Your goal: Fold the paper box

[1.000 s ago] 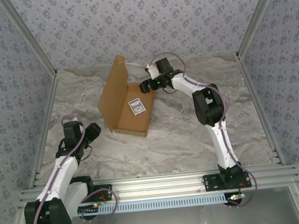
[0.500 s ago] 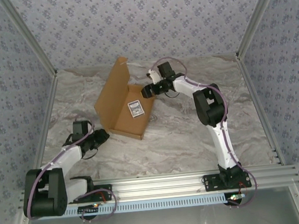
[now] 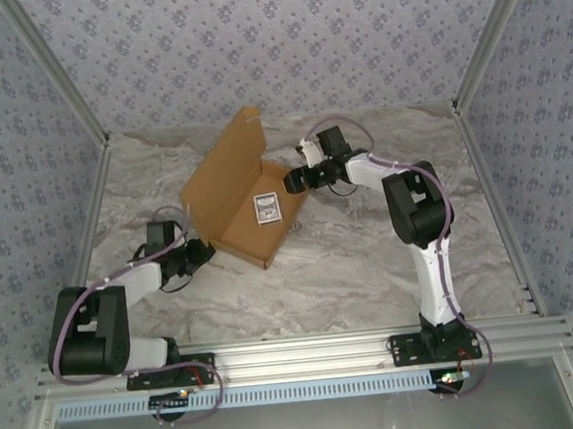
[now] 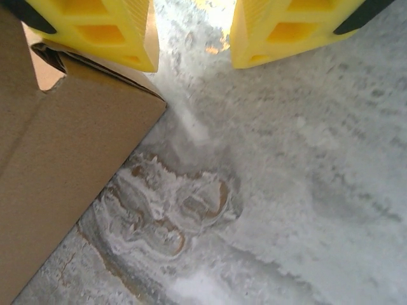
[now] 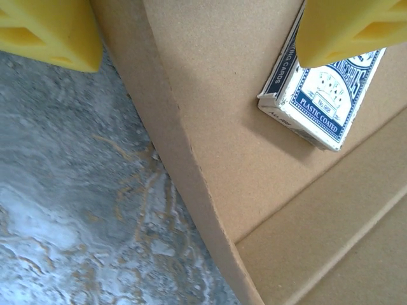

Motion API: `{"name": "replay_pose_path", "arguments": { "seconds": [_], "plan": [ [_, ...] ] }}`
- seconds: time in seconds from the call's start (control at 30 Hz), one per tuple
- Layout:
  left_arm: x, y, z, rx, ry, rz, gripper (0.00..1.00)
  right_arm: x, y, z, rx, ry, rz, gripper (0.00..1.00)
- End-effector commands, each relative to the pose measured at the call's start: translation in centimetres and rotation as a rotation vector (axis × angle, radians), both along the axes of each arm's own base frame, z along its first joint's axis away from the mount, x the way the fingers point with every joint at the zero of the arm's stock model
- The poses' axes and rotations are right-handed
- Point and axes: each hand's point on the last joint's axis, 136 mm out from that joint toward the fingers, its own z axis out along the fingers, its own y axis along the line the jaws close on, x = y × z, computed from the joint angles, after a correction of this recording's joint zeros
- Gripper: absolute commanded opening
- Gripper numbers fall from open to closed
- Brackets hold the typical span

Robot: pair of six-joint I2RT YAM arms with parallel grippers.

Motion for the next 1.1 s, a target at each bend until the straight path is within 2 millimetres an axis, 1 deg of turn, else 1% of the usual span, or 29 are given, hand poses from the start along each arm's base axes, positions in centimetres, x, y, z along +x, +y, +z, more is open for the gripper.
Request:
{"name": "replay_pose_path", "arguments": {
  "seconds": [0.0,0.2,0.3,0.4,0.43,0.57,0.7,0.8,0.93,1.07],
  "plan": [
    [3.2,-0.1,1.1,0.014,-0.1,0.019,0.38,-0.6,-0.2,1.8,0.035,-0.014,-0.014,0.81],
    [5.6,-0.2,1.4,0.017,-0.129,0.048,0.46,-1.6,-2.7,1.0,0.042,0.006,-0.095,0.81],
    [6.7,-0.4,1.3,0.025,-0.131,0.046,0.5,-2.3,-3.3,1.1,0.065,0.012,-0.119,0.81],
    [7.7,-0.1,0.9,0.047,-0.128,0.052,0.53,-3.2,-3.8,1.5,0.072,0.002,-0.143,0.81],
    [8.1,0.0,0.7,0.057,-0.128,0.055,0.54,-4.1,-4.1,0.8,0.068,0.02,-0.149,0.81],
    [9.1,0.6,-0.2,0.098,-0.115,0.065,0.58,-5.9,-4.7,-0.2,0.038,0.044,-0.19,0.81],
    [9.8,1.4,-1.3,0.124,-0.097,0.085,0.61,-7.5,-5.4,-1.6,-0.017,0.083,-0.259,0.82],
    [10.1,2.0,-1.7,0.141,-0.091,0.096,0.62,-8.6,-5.4,-2.0,-0.032,0.095,-0.304,0.82],
    [10.4,2.6,-1.4,0.146,-0.094,0.115,0.63,-10.1,-5.5,-2.3,-0.066,0.105,-0.352,0.83],
    [10.2,3.5,-1.0,0.154,-0.1,0.146,0.65,-10.9,-5.9,-1.8,-0.082,0.097,-0.405,0.85]
  ]
}}
